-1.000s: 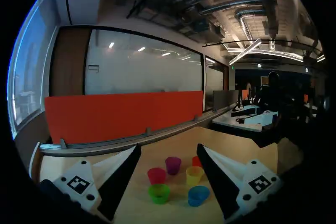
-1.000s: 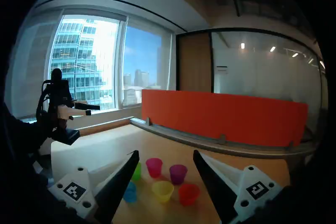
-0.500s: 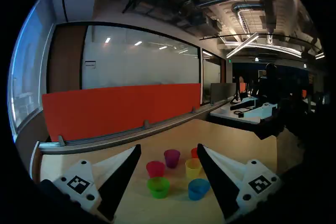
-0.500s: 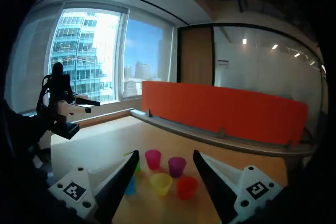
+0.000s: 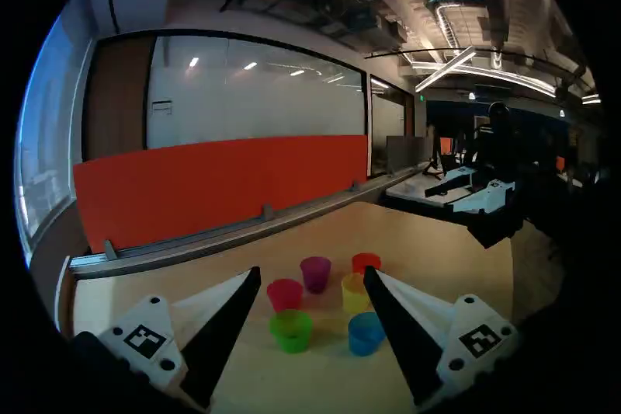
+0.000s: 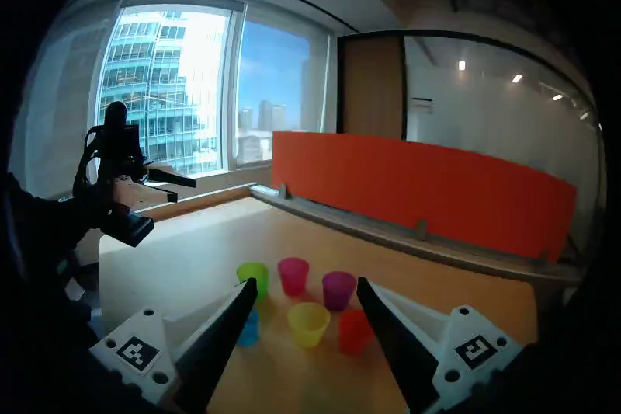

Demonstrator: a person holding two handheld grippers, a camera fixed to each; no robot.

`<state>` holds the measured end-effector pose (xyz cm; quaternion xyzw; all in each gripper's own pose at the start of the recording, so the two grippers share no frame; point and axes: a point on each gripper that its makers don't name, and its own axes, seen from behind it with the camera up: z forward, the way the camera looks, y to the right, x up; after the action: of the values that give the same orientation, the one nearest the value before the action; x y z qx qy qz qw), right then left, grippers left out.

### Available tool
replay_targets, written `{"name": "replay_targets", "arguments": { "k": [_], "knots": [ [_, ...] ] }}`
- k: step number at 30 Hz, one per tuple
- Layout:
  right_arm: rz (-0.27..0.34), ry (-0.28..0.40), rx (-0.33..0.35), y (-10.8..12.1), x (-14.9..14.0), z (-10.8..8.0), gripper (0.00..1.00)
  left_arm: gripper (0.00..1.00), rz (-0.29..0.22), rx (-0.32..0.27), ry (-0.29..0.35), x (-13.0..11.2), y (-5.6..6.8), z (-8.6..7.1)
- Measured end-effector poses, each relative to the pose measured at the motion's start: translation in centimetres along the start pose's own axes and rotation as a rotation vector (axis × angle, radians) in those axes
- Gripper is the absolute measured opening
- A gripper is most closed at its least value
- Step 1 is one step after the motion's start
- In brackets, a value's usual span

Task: Pour water

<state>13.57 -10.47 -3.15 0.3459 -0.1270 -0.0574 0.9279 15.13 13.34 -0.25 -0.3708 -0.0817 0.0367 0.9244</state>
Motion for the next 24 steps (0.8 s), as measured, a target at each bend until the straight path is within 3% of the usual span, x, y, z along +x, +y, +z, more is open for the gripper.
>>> {"name": "replay_targets", "arguments": {
  "k": [24],
  "knots": [
    [-0.021, -0.07, 0.055, -2.4, -4.0, 1.2, 1.0, 0.99, 0.032, -0.011, -0.113, -6.1, -0.2, 2.5]
  ]
}}
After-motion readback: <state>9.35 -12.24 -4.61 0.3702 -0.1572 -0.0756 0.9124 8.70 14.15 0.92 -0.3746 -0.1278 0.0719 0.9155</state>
